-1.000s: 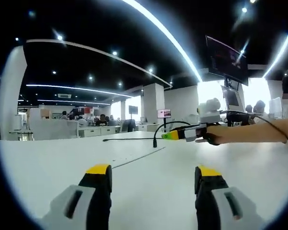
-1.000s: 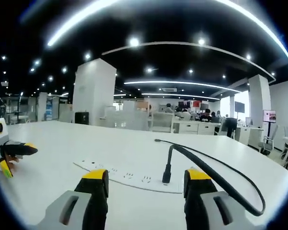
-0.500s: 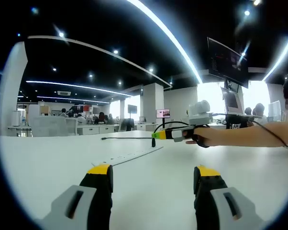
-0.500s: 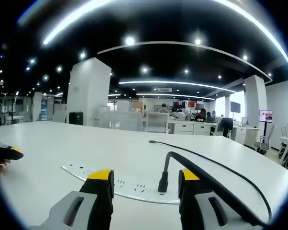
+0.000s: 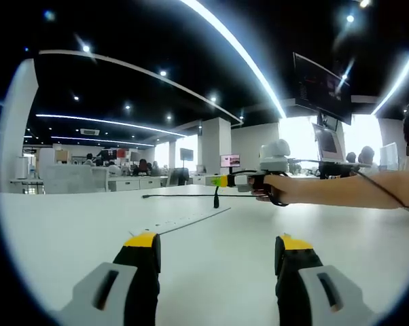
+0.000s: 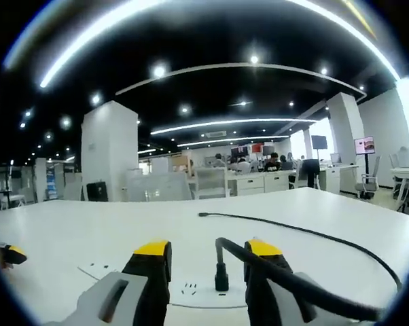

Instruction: Locate the USB plug end of the data cable currently connected to the USB port on the desk. Grip the plug, withdraw it from the port, and place it onto the desktop.

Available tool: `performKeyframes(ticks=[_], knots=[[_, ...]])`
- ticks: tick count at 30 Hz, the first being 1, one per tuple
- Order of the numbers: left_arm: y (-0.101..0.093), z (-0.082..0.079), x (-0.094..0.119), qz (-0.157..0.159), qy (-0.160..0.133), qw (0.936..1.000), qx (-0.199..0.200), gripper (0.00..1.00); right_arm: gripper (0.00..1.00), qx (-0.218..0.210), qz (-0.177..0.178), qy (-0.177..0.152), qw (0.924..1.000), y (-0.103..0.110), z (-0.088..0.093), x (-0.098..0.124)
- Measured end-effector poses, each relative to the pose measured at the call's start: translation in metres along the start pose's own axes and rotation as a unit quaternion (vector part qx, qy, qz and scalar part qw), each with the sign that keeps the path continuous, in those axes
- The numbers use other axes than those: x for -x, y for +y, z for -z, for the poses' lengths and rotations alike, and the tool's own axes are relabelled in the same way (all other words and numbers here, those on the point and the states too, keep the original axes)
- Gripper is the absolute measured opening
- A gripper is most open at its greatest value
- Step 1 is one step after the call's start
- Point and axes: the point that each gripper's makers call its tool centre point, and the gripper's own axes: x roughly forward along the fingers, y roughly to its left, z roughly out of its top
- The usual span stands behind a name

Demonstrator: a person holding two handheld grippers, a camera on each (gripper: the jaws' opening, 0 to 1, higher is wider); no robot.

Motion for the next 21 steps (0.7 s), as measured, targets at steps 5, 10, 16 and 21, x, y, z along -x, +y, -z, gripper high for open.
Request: performKeyframes(ticks=[5, 10, 16, 21], knots=[[-0.001, 0.0, -0.001, 0.002, 0.0, 1.0, -0.002, 0.68, 0.38, 0.003, -0.003, 0.002, 1.0, 0.007, 0.004, -0.007], [0.0, 0.0, -0.001, 0.002, -0.001, 1.0, 0.001, 0.68, 0.32, 0.013, 0.001, 0.006, 0.9999, 0.006, 0.005, -0.011], [-0.003, 0.0, -0.002, 0.004, 0.0, 1.0, -0.001, 0.68, 0.27, 0.01, 0.004, 0.004, 0.9999, 0.0, 0.002, -0.016], [-0.005, 0.001, -0.002, 0.005, 0.0, 1.0, -0.001, 0.68, 0.25, 0.008, 0.005, 0.003, 1.0, -0.001, 0.001, -0.015]])
